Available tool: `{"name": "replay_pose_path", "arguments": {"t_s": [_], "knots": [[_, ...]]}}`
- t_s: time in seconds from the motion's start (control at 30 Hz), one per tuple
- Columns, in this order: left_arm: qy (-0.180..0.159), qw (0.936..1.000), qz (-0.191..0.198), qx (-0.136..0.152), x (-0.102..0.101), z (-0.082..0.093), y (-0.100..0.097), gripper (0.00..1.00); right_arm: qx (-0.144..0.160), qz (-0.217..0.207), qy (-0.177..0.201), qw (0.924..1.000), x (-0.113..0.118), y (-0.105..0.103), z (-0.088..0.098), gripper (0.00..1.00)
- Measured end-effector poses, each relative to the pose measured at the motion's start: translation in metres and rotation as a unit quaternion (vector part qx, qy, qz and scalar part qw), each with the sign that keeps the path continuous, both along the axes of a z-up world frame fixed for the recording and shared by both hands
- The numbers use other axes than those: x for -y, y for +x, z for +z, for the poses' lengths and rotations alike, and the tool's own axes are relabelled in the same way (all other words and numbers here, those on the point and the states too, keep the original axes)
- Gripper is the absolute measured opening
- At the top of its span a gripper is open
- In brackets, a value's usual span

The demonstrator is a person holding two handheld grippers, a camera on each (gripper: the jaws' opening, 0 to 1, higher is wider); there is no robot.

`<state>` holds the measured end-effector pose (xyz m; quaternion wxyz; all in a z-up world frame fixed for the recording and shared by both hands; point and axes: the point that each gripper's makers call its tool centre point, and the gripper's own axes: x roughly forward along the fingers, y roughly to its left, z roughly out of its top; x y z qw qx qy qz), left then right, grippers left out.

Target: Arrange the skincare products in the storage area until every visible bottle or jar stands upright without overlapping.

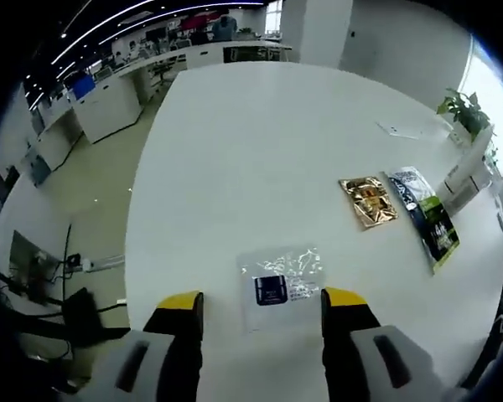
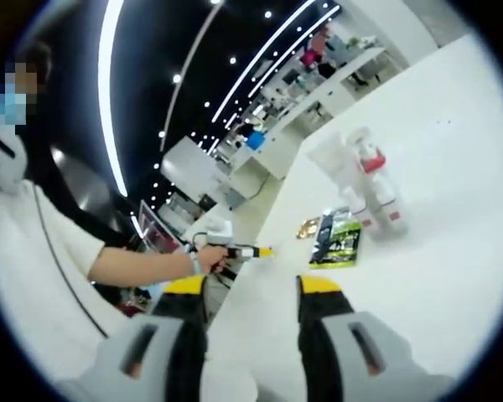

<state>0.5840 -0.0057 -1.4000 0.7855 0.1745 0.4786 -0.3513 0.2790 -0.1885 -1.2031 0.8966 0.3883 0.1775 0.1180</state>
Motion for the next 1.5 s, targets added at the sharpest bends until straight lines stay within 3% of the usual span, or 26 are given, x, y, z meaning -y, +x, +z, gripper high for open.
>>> {"name": "replay_pose_path", "arguments": {"t_s": [0.2, 0.37, 0.5, 0.57, 0.8, 0.9, 1.13, 1.23, 1.5], "knots": [[0.016, 0.9998, -0.01, 0.011, 0.005, -0.003, 0.0, 0.62, 0.004, 0.005, -0.004, 1.0, -0.004, 0.005, 0.003, 0.4], [0.006, 0.9998, -0.004, 0.017, 0.007, -0.001, -0.006, 0.59, 0.003, 0.009, -0.004, 0.9999, -0.007, 0.006, 0.001, 0.41], [-0.002, 1.0, -0.003, 0.009, 0.013, 0.0, -0.013, 0.65, 0.001, 0.012, -0.005, 0.9999, -0.008, 0.005, -0.001, 0.41], [0.006, 0.9994, -0.025, 0.022, 0.014, 0.0, -0.013, 0.61, 0.002, 0.01, -0.003, 0.9999, -0.007, 0.004, 0.0, 0.41], [0.004, 0.9997, -0.017, 0.017, 0.016, 0.001, -0.017, 0.52, 0.0, 0.01, -0.005, 0.9999, -0.006, 0.001, 0.0, 0.4], [0.005, 0.9997, -0.021, 0.015, 0.016, 0.002, -0.018, 0.42, -0.001, 0.012, -0.005, 0.9999, -0.007, 0.0, -0.001, 0.4], [0.004, 0.9999, -0.014, 0.009, 0.015, 0.002, -0.018, 0.41, 0.003, 0.009, -0.006, 0.9999, -0.006, -0.002, 0.0, 0.4], [-0.01, 0.9999, -0.001, -0.006, 0.016, 0.004, -0.021, 0.41, 0.005, 0.007, -0.006, 0.9999, -0.006, -0.004, 0.0, 0.4], [-0.005, 0.9999, -0.009, -0.008, 0.013, 0.004, -0.032, 0.41, 0.007, 0.007, -0.004, 0.9999, -0.007, -0.008, 0.001, 0.4]]}}
